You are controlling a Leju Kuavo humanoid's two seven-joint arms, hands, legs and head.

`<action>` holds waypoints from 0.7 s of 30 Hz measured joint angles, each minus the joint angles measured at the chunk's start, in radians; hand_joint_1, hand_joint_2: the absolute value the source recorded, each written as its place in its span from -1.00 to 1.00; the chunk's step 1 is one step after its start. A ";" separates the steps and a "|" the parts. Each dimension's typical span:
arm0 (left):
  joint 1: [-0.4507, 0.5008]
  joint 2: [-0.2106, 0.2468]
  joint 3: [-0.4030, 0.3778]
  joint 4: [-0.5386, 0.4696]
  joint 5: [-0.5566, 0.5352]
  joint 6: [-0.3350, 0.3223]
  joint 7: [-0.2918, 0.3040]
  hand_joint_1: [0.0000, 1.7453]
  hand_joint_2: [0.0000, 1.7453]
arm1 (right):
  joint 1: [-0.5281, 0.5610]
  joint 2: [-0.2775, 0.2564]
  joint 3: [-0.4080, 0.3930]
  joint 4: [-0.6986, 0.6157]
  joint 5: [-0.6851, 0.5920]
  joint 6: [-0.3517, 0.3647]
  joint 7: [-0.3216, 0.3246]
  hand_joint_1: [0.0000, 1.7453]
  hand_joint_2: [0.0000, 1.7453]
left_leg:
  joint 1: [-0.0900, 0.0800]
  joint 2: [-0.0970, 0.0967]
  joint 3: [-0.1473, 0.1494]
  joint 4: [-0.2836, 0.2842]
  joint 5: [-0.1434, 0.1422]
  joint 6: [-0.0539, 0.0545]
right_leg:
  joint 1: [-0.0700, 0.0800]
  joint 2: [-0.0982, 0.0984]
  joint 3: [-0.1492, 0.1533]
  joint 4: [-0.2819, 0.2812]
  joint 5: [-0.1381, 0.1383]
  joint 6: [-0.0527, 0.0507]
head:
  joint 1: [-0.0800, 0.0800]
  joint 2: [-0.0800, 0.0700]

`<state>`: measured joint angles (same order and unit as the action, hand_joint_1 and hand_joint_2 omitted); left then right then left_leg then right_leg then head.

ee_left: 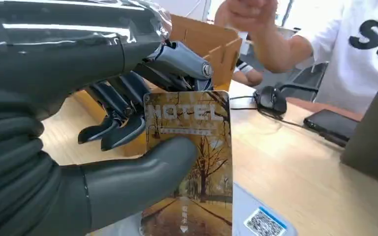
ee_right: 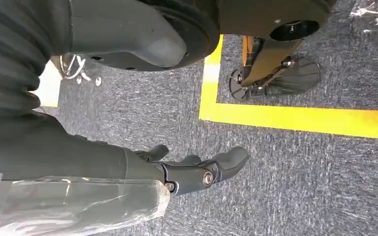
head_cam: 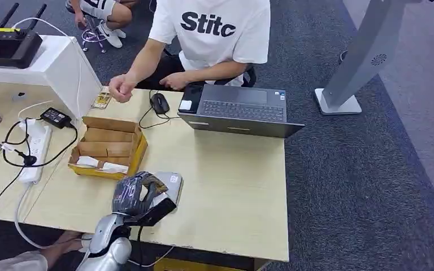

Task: Pass the card to the sensor for recognition and then transmit it.

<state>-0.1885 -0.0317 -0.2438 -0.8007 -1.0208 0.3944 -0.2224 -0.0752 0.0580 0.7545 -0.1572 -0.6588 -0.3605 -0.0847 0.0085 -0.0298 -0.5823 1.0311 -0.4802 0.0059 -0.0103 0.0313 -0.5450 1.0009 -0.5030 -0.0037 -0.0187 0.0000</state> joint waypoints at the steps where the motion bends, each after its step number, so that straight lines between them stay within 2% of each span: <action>1: 0.000 0.002 0.002 0.000 -0.001 0.001 0.000 1.00 1.00 | 0.000 0.000 0.000 0.000 -0.001 0.000 -0.001 -1.00 1.00 | 0.000 0.000 0.000 0.000 0.000 0.000 | 0.000 0.000 0.000 0.000 0.000 0.000 | 0.000 0.000; 3: 0.001 0.009 0.006 -0.015 -0.001 0.000 -0.002 1.00 1.00 | 0.001 0.000 0.001 0.000 -0.003 0.000 -0.002 -1.00 1.00 | 0.000 0.000 0.000 0.000 0.000 0.000 | 0.000 0.000 0.000 0.000 0.000 0.000 | 0.000 0.000; 6: 0.011 0.040 0.006 -0.098 -0.004 -0.028 -0.001 1.00 1.00 | 0.002 0.000 0.001 0.003 -0.013 -0.004 -0.003 -1.00 1.00 | 0.000 0.000 -0.001 0.000 0.000 0.000 | 0.000 0.001 -0.001 0.000 0.000 0.000 | 0.000 0.000; 11: 0.007 0.126 0.028 -0.283 -0.014 -0.084 0.019 1.00 1.00 | 0.008 0.000 0.001 0.009 -0.023 -0.005 -0.003 -1.00 1.00 | 0.001 0.000 -0.001 0.000 0.000 0.000 | 0.001 0.000 -0.001 0.000 0.000 0.000 | 0.000 0.000; 15: 0.000 0.184 0.052 -0.381 -0.044 -0.085 0.029 1.00 1.00 | 0.008 0.000 0.003 0.011 -0.023 -0.005 -0.006 -1.00 1.00 | 0.001 0.000 -0.001 0.000 0.000 0.000 | 0.001 0.000 -0.001 0.000 0.000 0.000 | 0.000 0.000; 21: -0.025 0.255 0.081 -0.468 -0.087 -0.088 0.038 1.00 1.00 | 0.008 0.000 0.008 0.013 -0.023 -0.003 -0.003 -1.00 1.00 | 0.001 0.000 -0.001 0.000 0.000 0.000 | 0.001 0.000 -0.001 0.000 0.000 0.000 | 0.000 0.000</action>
<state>-0.2131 0.2231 -0.1625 -1.2687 -1.1074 0.3067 -0.1846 -0.0668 0.0580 0.7626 -0.1446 -0.6813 -0.3632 -0.0877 0.0093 -0.0295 -0.5835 1.0311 -0.4802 0.0057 -0.0096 0.0316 -0.5463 1.0012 -0.5030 -0.0038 -0.0183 0.0000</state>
